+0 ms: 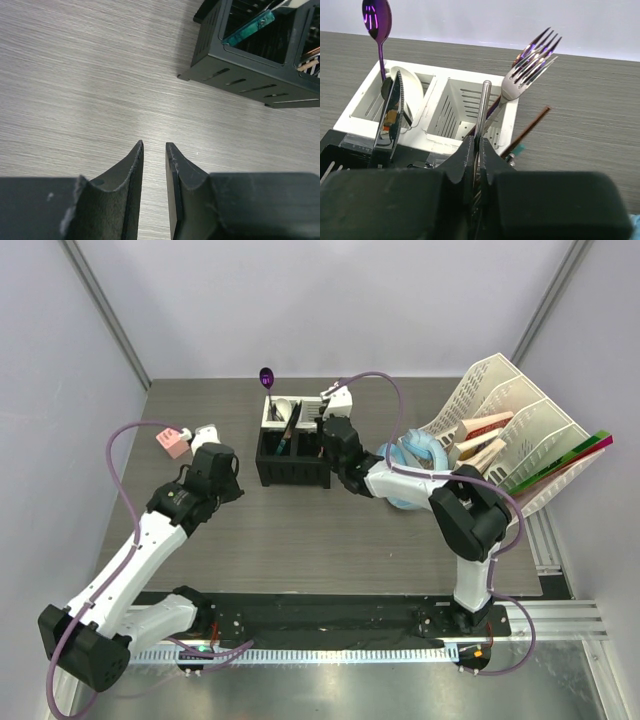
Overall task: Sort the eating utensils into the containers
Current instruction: Place the chopstick in the container.
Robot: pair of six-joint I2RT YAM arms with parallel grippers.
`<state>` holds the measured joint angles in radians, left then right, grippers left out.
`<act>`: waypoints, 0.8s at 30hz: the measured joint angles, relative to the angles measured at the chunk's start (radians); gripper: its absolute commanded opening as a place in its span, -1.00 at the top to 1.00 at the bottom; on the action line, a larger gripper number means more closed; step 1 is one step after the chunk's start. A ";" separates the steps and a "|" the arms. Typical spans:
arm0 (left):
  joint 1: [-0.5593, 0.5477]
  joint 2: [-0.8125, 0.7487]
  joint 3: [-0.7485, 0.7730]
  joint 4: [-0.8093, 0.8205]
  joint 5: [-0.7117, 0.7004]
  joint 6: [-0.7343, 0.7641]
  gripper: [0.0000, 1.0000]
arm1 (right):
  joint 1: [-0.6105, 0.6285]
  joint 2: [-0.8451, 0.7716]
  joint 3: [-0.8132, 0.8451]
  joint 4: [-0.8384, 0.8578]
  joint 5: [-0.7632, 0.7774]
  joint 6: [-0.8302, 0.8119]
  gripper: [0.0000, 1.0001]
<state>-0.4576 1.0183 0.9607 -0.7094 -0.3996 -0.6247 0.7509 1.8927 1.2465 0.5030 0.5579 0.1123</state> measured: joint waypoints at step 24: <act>0.000 0.027 0.003 0.031 0.034 0.003 0.37 | 0.034 -0.216 -0.013 -0.098 0.096 -0.032 -0.27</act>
<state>-0.4576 1.0454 0.9642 -0.6781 -0.3653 -0.6216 0.7845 1.6772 1.2331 0.4046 0.6537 0.0803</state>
